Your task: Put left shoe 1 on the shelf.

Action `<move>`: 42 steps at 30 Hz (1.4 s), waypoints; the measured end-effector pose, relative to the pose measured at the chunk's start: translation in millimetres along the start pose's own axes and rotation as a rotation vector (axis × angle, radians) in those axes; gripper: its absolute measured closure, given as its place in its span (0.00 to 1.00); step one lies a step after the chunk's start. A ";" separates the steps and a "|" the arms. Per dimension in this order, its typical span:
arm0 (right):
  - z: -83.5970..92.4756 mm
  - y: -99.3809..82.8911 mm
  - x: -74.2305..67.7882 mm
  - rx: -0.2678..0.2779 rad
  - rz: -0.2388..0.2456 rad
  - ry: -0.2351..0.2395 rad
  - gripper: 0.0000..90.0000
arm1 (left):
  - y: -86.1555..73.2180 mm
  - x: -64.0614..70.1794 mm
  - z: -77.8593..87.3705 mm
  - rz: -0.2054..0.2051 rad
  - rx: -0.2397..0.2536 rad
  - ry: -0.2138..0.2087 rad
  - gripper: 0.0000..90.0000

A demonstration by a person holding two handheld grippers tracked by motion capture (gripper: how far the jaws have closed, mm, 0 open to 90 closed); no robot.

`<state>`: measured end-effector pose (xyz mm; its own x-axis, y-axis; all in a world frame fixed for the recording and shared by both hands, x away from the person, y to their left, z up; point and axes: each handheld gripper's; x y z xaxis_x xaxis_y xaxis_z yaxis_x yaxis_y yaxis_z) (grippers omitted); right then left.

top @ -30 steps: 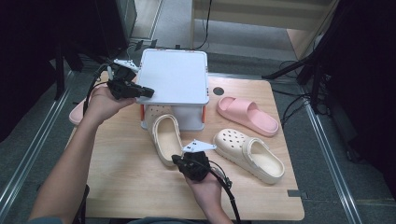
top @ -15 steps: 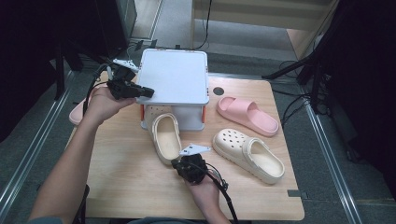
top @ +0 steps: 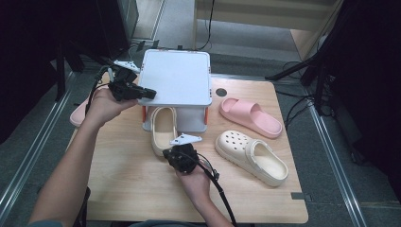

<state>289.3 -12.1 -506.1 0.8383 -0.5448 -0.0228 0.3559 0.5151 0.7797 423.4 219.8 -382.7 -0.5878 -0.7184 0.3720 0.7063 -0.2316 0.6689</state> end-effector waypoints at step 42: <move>-50.7 48.9 34.8 0.025 0.016 0.003 0.98 | -2.3 -1.3 0.7 0.007 0.016 -0.029 0.90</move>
<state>356.9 27.7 -500.5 0.8450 -0.5346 -0.0121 0.3323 0.5073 0.7951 422.3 221.6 -384.3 -0.5943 -0.7004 0.3953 0.7041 -0.2157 0.6765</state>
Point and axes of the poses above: each handheld gripper's, and its own axes: z roughly backward along the jaws, y roughly out of its top, x roughly to its right, and after that the axes turned 14 degrees about z, right-handed
